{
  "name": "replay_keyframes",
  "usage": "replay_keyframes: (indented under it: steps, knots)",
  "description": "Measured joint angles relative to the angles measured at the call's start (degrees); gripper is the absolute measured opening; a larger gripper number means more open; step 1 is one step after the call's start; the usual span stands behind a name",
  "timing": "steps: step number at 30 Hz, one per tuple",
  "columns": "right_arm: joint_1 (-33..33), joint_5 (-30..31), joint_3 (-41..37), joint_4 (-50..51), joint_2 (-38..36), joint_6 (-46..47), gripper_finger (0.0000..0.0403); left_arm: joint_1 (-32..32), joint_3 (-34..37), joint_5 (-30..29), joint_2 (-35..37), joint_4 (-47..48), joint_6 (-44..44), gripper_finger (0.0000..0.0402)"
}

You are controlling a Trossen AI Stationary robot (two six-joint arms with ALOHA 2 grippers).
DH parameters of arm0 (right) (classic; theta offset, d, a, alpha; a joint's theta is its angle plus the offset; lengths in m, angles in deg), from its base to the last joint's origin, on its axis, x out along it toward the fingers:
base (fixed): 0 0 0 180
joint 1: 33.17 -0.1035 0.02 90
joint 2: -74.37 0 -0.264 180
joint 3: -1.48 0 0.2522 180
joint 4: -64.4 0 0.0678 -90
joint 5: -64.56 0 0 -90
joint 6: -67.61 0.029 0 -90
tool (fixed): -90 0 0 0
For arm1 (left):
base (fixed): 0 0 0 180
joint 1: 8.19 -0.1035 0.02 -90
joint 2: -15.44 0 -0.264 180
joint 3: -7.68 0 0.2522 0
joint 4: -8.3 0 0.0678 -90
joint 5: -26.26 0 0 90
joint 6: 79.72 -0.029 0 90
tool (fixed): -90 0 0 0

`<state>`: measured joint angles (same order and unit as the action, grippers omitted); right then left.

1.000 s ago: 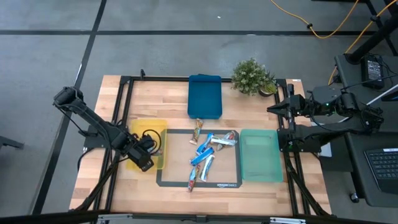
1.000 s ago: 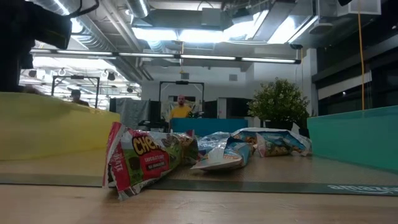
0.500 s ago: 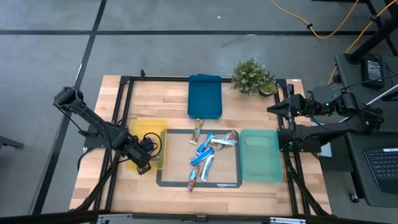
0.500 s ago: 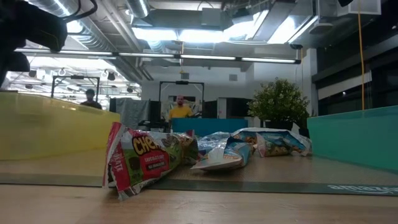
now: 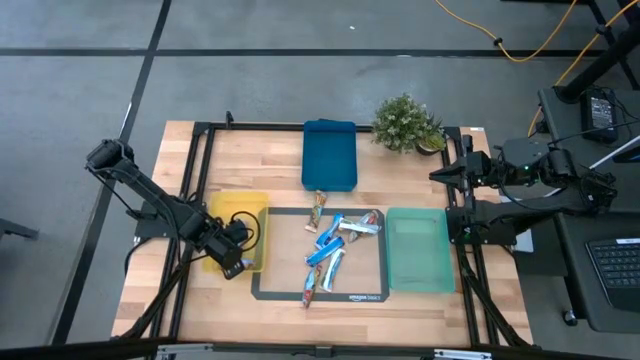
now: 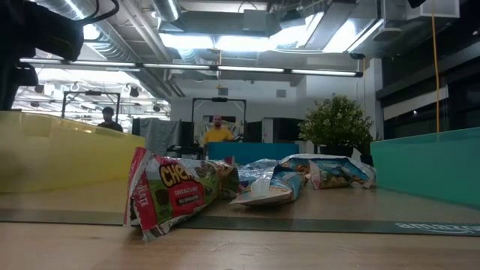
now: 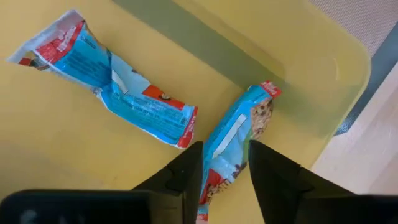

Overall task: Pick and place Granola Bars by type
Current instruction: Put the red granola bar into the yellow bin

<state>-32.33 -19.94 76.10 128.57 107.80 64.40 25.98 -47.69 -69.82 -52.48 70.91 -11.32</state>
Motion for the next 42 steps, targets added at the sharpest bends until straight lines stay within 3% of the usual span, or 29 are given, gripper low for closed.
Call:
replay_keyframes:
  steps: [7, 24, 31, 42]
  knots:
    - [-0.02, -0.02, 0.0, 0.02, 0.0, -0.02, 0.0034, -0.09, -2.22, -3.48, 0.02, -0.91, 0.21, 0.0131]
    - [0.0, -0.17, 0.0, 0.0, 0.0, -1.77, 0.0034, -7.69, -17.17, -15.3, 0.04, -3.66, -20.11, 0.0106]
    - [-0.02, -0.17, 0.0, -0.01, 0.46, -1.79, 0.0034, -12.86, -20.2, -9.34, -1.36, -18.02, -33.8, 0.0104]
    - [0.0, -0.15, 0.0, 0.02, 1.4, -1.84, 0.0034, -14.46, -37.52, 1.72, -15.82, -11.79, -49.37, 0.0102]
